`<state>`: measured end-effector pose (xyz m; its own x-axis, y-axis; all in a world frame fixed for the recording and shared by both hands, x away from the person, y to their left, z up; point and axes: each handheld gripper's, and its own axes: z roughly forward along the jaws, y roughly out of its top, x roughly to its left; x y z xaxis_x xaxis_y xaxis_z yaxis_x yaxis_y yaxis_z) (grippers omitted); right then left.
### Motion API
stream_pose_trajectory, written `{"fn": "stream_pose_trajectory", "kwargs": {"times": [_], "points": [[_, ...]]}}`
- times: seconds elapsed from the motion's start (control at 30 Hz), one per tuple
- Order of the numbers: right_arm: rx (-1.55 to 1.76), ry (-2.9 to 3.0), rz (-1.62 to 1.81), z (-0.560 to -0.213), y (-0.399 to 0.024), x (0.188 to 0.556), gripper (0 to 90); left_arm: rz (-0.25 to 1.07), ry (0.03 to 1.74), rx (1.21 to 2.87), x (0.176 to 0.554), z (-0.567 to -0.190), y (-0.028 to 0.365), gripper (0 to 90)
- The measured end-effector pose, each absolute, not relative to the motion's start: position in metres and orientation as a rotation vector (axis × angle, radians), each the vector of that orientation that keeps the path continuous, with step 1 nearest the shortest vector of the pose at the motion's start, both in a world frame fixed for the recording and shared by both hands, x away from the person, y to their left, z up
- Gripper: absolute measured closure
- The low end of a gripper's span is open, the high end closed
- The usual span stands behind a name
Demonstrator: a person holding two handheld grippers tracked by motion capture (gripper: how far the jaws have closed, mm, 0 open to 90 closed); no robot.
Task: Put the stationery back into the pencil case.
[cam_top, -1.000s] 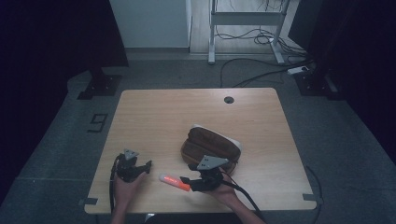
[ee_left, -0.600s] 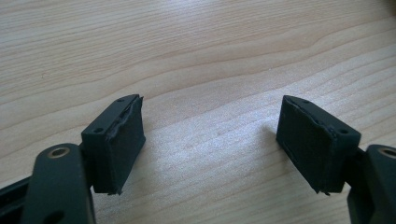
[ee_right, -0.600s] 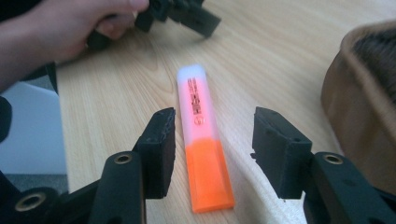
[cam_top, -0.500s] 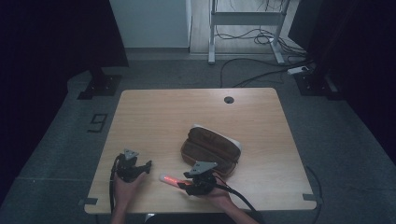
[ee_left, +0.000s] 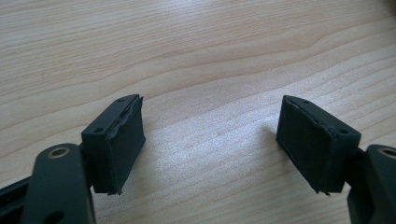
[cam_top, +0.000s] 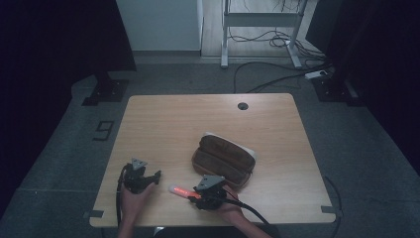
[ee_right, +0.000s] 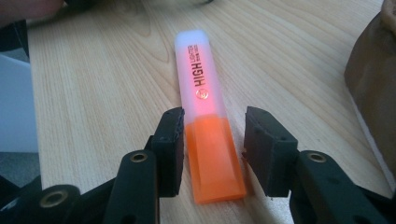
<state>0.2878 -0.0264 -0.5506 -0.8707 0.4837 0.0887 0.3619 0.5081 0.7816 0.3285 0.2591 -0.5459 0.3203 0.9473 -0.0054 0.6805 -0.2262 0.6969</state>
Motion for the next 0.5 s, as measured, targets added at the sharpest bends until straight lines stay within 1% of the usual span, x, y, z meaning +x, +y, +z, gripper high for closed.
{"fn": "stream_pose_trajectory", "kwargs": {"times": [0.13,0.23,0.5], "points": [[0.723,2.604,1.277,-0.5516,-0.0254,0.2867,57.9,0.574,1.431,1.990,0.3285,-0.5459,0.2591,23.1],[0.717,2.602,1.273,-0.5516,-0.0257,0.2868,61.3,0.575,1.431,1.990,0.3285,-0.5459,0.2591,23.1],[0.681,2.590,1.234,-0.5510,-0.0249,0.2852,65.3,0.575,1.431,1.990,0.3285,-0.5459,0.2591,23.1]]}}
